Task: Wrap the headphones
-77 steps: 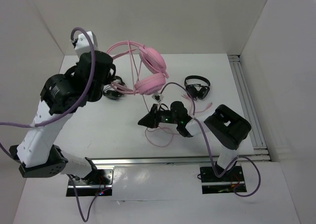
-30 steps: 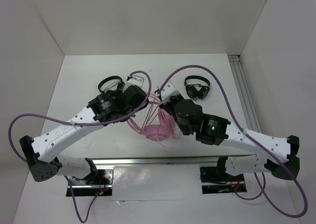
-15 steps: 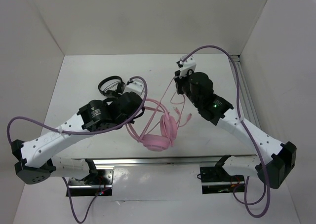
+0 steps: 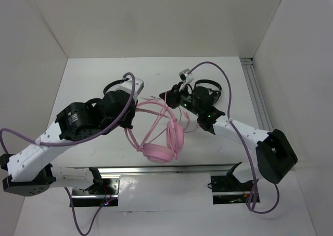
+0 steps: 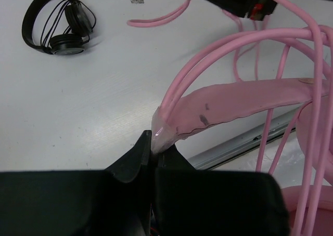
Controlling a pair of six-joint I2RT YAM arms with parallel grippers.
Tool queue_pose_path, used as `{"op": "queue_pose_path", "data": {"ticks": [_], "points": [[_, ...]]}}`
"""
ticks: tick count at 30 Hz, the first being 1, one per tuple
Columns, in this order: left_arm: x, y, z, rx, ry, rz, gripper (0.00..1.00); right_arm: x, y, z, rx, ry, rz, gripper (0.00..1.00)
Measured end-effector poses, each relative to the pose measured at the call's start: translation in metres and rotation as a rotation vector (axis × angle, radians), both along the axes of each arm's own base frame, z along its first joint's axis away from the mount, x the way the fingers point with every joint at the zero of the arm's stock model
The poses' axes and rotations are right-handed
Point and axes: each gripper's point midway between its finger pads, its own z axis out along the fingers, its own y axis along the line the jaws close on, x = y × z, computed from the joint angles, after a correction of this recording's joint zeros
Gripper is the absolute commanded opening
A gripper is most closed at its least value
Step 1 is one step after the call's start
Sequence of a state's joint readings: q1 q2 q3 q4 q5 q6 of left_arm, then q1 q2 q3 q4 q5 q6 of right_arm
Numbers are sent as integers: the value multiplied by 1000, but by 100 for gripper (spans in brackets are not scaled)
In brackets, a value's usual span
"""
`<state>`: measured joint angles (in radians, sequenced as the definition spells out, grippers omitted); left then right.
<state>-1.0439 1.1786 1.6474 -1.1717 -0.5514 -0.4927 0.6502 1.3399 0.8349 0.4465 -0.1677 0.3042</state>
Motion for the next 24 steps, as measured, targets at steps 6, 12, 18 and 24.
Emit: {"op": "queue_pose_path", "data": {"ticks": [6, 12, 18, 24], "points": [[-3, -5, 38, -76, -19, -20, 0, 12, 28, -3, 139, 2, 61, 36], [0, -10, 79, -179, -68, -7, 0, 24, 63, -28, 178, 53, 146, 42], [2, -8, 102, -220, -95, 19, 0, 24, 83, -69, 164, 114, 195, 44], [-1, 0, 100, -214, -77, 41, 0, 23, 92, -93, 155, 147, 219, 44]]}}
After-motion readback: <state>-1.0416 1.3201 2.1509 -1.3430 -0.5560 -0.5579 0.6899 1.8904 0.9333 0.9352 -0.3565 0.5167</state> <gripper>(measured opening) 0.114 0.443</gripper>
